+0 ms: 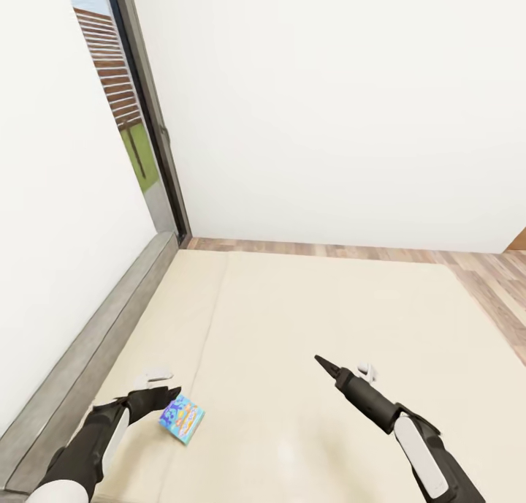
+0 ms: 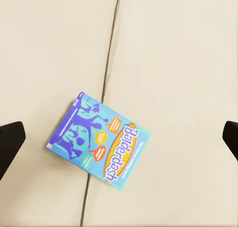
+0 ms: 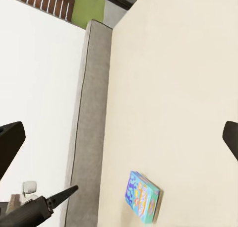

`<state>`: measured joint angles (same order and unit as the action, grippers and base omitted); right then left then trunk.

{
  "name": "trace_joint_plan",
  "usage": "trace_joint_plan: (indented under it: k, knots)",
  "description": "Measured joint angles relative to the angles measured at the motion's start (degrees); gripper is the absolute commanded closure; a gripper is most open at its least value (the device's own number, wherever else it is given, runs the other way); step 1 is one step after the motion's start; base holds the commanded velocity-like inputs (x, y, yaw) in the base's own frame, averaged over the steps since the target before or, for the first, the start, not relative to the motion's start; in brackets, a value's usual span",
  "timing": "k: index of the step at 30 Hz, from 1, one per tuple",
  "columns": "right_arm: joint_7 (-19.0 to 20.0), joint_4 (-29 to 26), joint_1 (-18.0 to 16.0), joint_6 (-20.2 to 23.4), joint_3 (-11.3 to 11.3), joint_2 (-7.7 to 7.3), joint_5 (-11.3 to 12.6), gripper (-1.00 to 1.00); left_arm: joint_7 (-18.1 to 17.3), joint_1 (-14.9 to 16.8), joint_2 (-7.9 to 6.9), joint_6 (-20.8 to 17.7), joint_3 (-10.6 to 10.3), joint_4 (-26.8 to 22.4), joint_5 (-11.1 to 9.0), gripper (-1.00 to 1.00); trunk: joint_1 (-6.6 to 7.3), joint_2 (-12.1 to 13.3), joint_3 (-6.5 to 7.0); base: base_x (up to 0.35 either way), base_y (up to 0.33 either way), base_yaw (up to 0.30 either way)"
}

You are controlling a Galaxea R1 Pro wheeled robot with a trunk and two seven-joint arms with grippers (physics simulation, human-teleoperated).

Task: Put all the toys in the child's room - the three board games (two on the bed and one on the table), the two jigsaw puzzles on the table, and the tennis ball on the table - inside the toy box on the table in the child's room.

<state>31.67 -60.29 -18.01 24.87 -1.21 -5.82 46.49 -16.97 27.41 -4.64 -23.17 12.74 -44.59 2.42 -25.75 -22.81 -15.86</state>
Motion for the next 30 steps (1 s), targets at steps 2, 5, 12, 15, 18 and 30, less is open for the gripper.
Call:
trace_joint_plan:
  k: [2,5,12,15,18,30]
  knots:
    - [-0.64,-0.52,0.01,-0.64,-0.01,0.64,-0.10,-1.00,0.03,-0.01,0.10,0.01,-0.01,0.13,-0.02,-1.00,0.00,0.00,0.00,0.000,0.165,0.000]
    - [-1.61,-0.51,0.02,-1.61,-0.06,1.61,-0.18,-1.00,0.04,-0.02,0.12,0.04,-0.02,0.22,-0.08,-1.00,0.00,0.00,0.00,0.000,0.083,0.000]
    - [-3.88,-0.39,0.03,-3.88,-0.26,1.69,-0.22,-1.00,-0.04,-0.02,0.12,0.04,-0.01,0.27,-0.09,-1.00,0.00,0.00,0.00,0.000,0.086,-0.008]
    - [-4.85,-0.30,0.05,-4.86,-0.31,1.71,-0.24,-1.00,-0.02,-0.02,0.10,0.03,0.04,0.28,-0.06,-1.00,0.00,0.00,0.02,0.000,0.210,-0.133]
    - [-5.83,-0.27,0.07,-5.83,-0.35,1.69,-0.26,-1.00,-0.27,-0.01,0.00,0.10,0.04,0.30,-0.04,-1.00,0.00,0.00,0.07,0.000,0.110,-0.221]
    - [-9.70,-0.09,0.06,-7.92,-0.35,1.70,-0.32,-1.00,-0.06,-0.02,0.03,0.13,-0.02,0.29,-0.04,-1.00,0.00,0.00,0.27,0.000,0.052,-0.202]
